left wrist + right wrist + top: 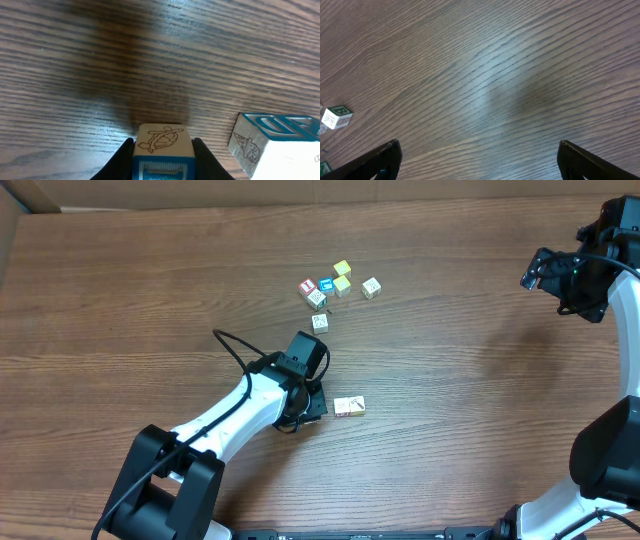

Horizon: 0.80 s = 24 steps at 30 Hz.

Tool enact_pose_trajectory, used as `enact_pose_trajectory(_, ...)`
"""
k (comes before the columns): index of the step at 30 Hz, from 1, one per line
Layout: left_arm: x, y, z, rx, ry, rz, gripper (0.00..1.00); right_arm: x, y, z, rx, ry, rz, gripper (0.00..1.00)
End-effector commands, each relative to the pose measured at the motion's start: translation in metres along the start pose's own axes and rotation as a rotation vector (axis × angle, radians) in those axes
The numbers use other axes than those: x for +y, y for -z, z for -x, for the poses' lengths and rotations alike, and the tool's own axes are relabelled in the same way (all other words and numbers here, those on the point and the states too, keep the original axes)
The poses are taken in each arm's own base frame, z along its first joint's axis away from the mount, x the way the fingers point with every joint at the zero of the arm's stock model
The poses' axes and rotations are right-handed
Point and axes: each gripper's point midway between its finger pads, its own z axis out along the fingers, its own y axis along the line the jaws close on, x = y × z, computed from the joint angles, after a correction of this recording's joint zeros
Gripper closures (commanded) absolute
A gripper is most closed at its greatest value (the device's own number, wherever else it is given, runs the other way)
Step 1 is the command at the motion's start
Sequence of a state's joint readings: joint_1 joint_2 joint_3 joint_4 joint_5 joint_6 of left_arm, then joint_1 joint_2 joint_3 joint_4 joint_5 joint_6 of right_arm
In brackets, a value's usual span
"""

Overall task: Flip 3 blocks
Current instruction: 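Carry the P block forward toward the front blocks with the left gripper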

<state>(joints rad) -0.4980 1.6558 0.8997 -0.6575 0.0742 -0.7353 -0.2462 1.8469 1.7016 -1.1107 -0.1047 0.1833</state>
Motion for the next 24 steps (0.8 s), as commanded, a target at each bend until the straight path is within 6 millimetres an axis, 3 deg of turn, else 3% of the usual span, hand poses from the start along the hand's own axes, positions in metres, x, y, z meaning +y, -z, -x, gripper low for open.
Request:
enact_pose_trajectory(1,-0.003,0.001,-0.002,-0.006,0.023,-0.015,0.77,0.002,0.001,0.003,-0.01,0.003,0.005,0.0)
enact_pose_trajectory(4,-0.009,0.001,-0.002,-0.001,0.021,-0.046,0.76,0.002,0.001,0.003,-0.01,0.003,0.005,0.0)
enact_pose_trajectory(12,-0.01,0.006,0.007,-0.034,-0.004,-0.036,0.63,0.002,0.001,0.003,-0.01,0.003,0.005,0.0)
enact_pose_trajectory(20,-0.035,0.05,0.049,-0.156,-0.059,-0.037,0.56,0.002,0.001,0.003,-0.01,0.003,0.005,0.0)
enact_pose_trajectory(24,-0.044,0.069,0.058,-0.172,-0.068,-0.045,0.55,0.002,0.001,0.003,-0.01,0.003,0.005,0.0)
